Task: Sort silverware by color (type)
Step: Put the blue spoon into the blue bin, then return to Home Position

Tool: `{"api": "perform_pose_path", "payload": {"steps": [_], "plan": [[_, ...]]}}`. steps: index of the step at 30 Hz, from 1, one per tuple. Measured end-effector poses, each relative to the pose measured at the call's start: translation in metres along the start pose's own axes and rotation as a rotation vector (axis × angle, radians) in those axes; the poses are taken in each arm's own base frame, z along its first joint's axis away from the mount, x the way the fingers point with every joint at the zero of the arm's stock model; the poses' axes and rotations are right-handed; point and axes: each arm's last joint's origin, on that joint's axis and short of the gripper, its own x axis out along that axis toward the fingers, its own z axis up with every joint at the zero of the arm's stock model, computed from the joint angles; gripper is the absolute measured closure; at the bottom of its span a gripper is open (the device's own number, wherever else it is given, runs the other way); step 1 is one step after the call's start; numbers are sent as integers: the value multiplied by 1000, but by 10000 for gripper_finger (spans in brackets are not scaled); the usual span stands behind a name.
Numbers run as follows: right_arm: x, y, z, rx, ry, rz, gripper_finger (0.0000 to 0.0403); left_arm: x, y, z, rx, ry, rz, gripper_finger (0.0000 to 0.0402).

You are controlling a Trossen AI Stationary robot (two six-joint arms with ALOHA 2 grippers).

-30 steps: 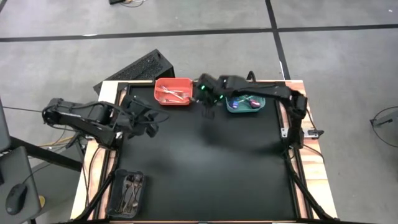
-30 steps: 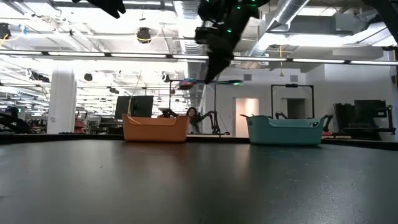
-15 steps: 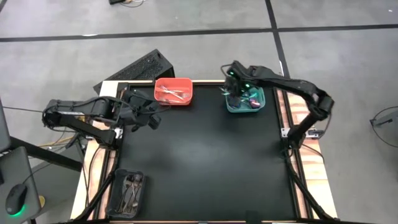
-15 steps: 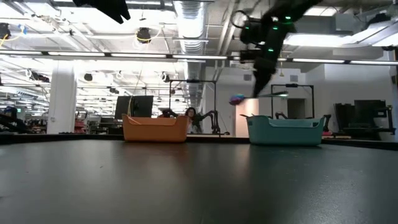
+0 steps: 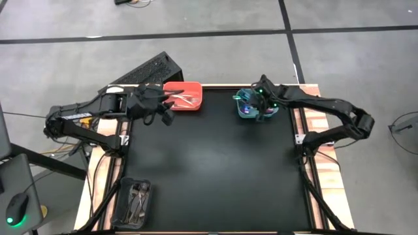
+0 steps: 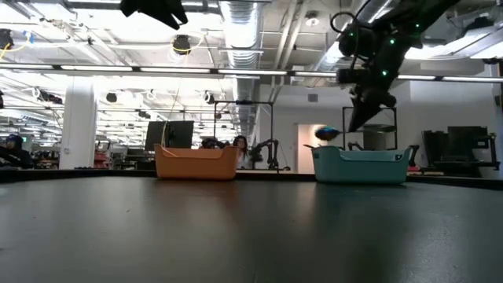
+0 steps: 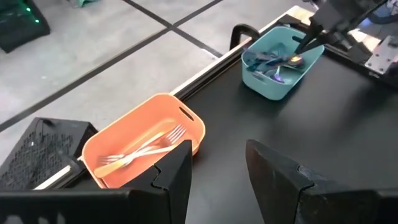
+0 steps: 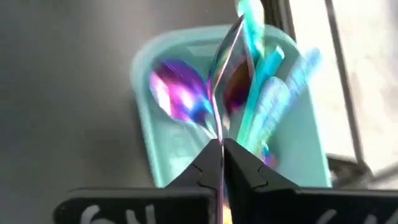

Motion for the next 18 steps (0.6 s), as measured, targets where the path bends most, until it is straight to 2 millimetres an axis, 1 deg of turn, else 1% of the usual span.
{"api": "perform_pose_path", "payload": {"steps": [2, 7, 10, 12, 14, 18], "plan": [[1, -2, -3, 5, 26, -21, 358, 1, 1, 2, -8, -6, -4, 262], [-1, -8, -3, 27, 7, -47, 330, 3, 6, 3, -33, -16, 41, 262], [-4, -9, -2, 100, -19, -60, 312, 4, 8, 4, -27, -23, 69, 262], [-12, -11, 1, 212, -56, -68, 303, 5, 9, 4, 12, -16, 76, 262], [-22, -12, 5, 335, -134, -34, 300, 5, 9, 3, 6, -7, 81, 262], [-50, -13, 15, 528, -387, 117, 310, 5, 7, 6, -80, -34, 41, 262]]}}
